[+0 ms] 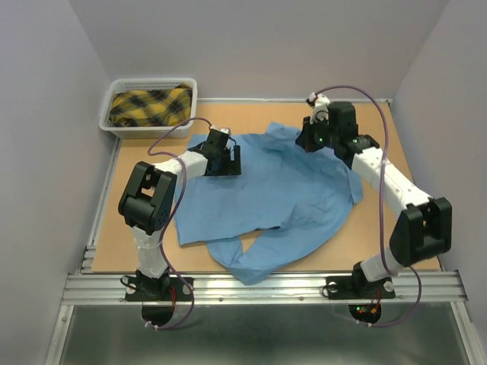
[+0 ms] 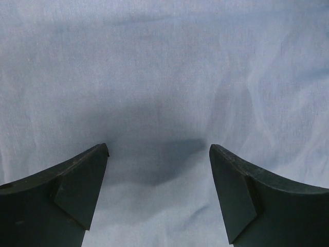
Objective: Fold and stack the long sleeve shirts
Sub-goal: Flatten the shirt out
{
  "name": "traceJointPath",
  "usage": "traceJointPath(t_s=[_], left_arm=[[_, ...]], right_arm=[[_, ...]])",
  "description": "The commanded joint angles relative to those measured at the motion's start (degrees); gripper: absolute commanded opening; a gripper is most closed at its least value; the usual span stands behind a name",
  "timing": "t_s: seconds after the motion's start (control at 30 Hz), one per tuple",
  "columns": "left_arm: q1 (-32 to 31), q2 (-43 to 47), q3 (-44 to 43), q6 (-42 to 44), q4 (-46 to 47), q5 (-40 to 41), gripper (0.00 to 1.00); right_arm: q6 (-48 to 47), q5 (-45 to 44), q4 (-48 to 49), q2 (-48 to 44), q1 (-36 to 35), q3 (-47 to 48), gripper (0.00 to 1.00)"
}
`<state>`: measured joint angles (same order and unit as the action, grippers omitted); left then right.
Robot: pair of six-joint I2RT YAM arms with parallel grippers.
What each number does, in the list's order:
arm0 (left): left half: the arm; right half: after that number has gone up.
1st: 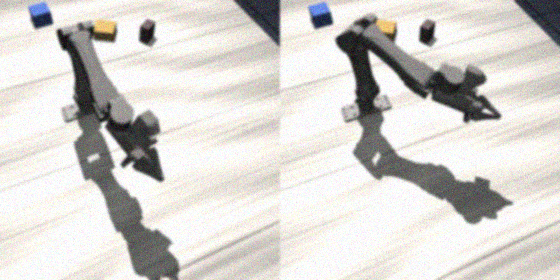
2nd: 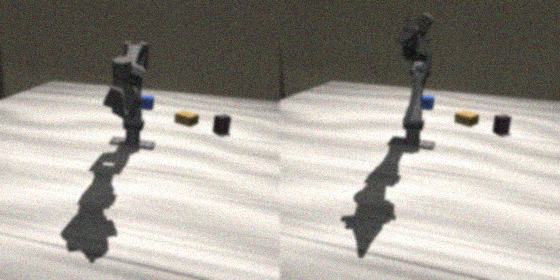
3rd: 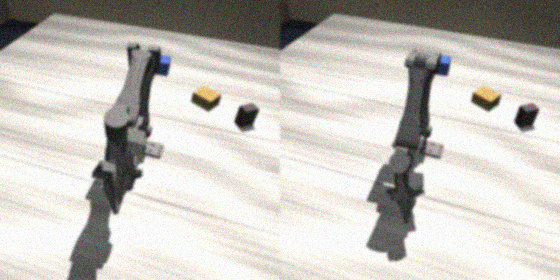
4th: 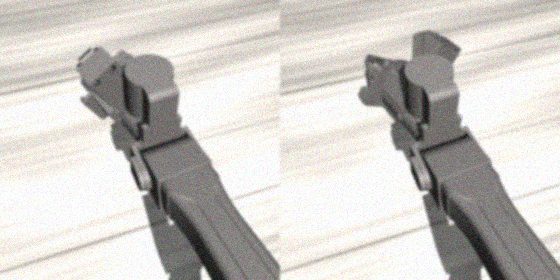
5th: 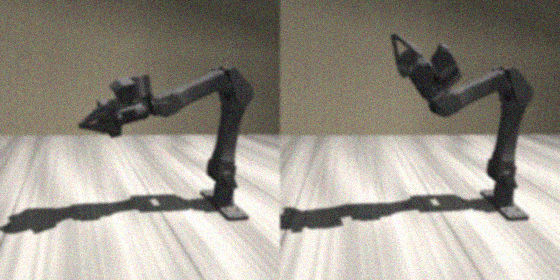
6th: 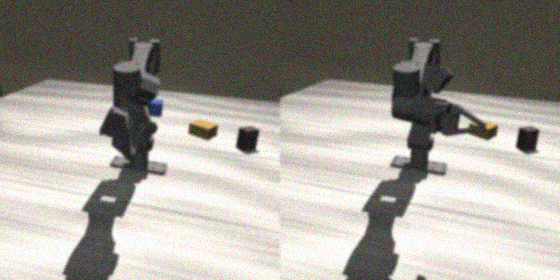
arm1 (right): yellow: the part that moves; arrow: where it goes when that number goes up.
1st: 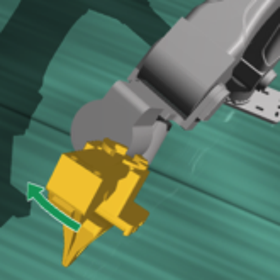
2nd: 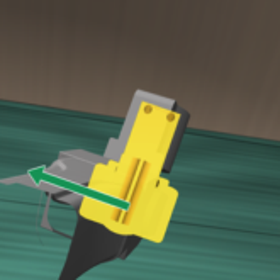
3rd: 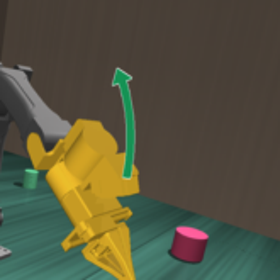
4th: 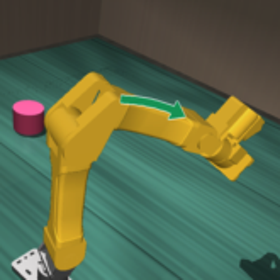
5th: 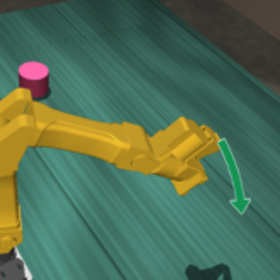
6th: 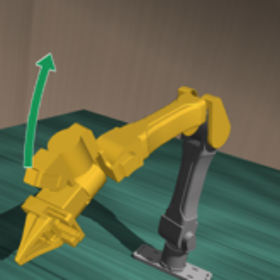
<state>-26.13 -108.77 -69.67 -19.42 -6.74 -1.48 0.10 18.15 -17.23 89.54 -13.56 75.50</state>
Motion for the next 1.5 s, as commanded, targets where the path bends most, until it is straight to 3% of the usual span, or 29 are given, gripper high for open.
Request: traceJointPath(t_s=[0.0,0.13,0.33,0.4,0.43,0.53,0.67,0.87,1.13,1.47], left_arm=[[0.2,2.2,3.8,-3.4,-3.2,-1.8,0.92],[0.2,5.7,6.6,-6.5,-0.6,-1.9,0.92],[0.2,17.4,13.5,-9.8,1.8,-0.8,0.92],[0.2,23.4,16.0,-10.5,1.8,0.7,0.93],[0.2,25.3,16.8,-10.8,1.8,1.0,0.93],[0.2,32.7,19.8,-11.4,1.6,4.4,0.93],[0.2,36.4,23.3,-11.3,2.3,4.8,0.93],[0.2,32.7,26.9,-13.1,6.2,4.0,0.93],[0.2,28.3,29.6,-14.7,10.4,4.6,0.93],[0.2,23.9,31.1,-14.9,12.0,2.4,0.93]], right_arm=[[5.9,-4.9,1.1,-12.3,-7.4,-13.8,0.01],[14.4,-5.1,0.1,-22.2,-18.8,-26.3,0.01],[29.0,-2.3,-5.2,-25.5,-27.6,-37.4,0.03],[31.1,-3.2,-8.4,-25.5,-29.0,-38.1,0.13],[31.4,-3.4,-9.3,-25.7,-29.2,-38.2,0.28],[31.2,-3.7,-12.5,-29.0,-29.3,-36.5,0.58],[30.0,-9.5,-17.0,-31.0,-29.3,-24.9,0.73],[32.6,-25.8,-18.6,-21.6,-29.3,-12.9,0.77],[47.6,-39.8,-16.5,-6.3,-32.0,-5.5,0.82],[54.7,-50.1,-15.8,8.8,-37.0,2.2,0.73]])
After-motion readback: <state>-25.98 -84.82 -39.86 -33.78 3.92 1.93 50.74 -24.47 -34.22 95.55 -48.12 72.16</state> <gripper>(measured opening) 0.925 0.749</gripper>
